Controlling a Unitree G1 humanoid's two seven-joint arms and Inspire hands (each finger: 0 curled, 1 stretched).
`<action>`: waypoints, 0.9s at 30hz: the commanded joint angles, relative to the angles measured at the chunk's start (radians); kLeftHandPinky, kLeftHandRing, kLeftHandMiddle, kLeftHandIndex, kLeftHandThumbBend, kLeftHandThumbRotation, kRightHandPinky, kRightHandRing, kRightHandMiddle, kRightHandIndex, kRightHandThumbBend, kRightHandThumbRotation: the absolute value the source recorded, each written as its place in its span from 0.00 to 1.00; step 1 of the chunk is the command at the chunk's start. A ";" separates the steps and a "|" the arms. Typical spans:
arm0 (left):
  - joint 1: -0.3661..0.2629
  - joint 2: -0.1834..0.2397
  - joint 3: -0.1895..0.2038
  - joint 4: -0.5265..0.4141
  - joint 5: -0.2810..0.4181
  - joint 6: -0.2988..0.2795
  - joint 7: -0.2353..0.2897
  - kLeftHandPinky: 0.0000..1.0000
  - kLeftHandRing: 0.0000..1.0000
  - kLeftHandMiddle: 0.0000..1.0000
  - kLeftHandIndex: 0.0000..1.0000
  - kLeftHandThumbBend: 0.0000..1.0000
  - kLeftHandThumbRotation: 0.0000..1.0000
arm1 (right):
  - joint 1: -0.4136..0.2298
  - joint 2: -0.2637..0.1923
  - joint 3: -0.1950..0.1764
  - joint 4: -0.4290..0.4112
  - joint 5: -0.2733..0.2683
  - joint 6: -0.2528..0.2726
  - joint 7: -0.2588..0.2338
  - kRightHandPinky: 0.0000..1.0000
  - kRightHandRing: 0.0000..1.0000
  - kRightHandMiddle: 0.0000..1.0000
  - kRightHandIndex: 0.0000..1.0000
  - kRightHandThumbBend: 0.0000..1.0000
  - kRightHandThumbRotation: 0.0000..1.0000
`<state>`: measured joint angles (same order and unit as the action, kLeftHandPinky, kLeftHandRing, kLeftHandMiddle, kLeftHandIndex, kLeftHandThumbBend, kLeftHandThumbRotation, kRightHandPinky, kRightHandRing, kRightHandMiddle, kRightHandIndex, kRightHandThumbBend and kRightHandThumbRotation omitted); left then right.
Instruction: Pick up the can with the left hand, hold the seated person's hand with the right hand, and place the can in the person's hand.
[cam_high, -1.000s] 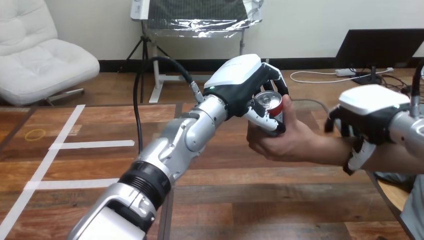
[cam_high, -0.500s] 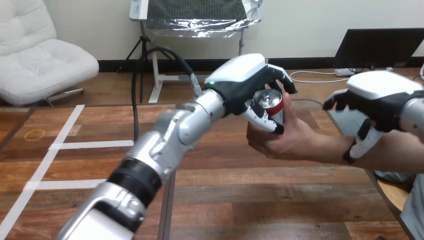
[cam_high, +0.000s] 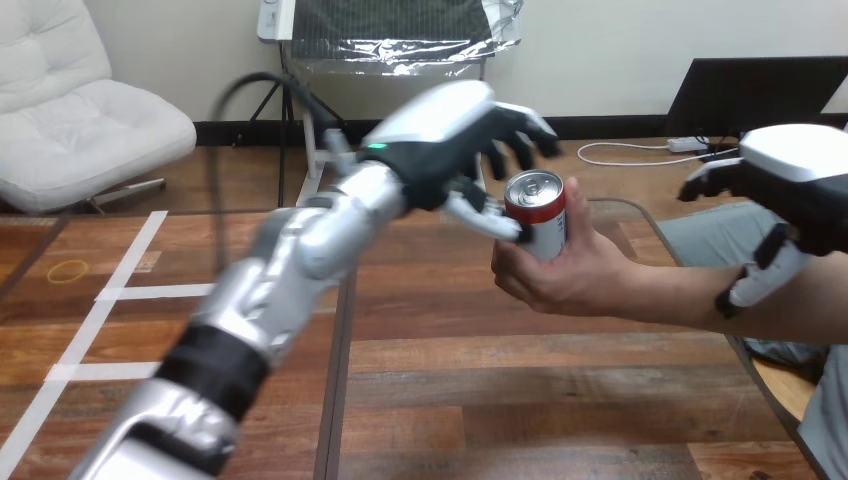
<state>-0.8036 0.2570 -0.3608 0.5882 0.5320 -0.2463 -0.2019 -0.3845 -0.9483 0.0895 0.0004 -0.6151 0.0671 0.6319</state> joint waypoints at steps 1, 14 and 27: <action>0.044 0.085 0.070 -0.057 -0.036 0.007 -0.001 0.55 0.64 0.70 0.71 0.68 0.14 | 0.020 -0.029 -0.078 -0.084 0.037 0.026 0.011 0.78 0.86 0.87 0.84 0.76 0.01; 0.134 0.141 0.155 -0.125 -0.115 -0.014 0.024 0.60 0.67 0.72 0.72 0.66 0.14 | 0.101 -0.022 -0.173 -0.208 0.093 0.084 0.017 0.76 0.85 0.87 0.83 0.72 0.00; 0.243 0.138 0.246 -0.197 -0.217 -0.061 0.064 0.62 0.69 0.73 0.73 0.64 0.10 | 0.194 0.049 -0.286 -0.349 0.179 0.083 -0.065 0.68 0.82 0.85 0.81 0.66 0.00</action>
<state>-0.5640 0.4105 -0.1607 0.4657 0.3599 -0.2637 -0.1726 -0.1847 -0.9381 -0.1159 -0.2541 -0.4649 0.1498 0.6301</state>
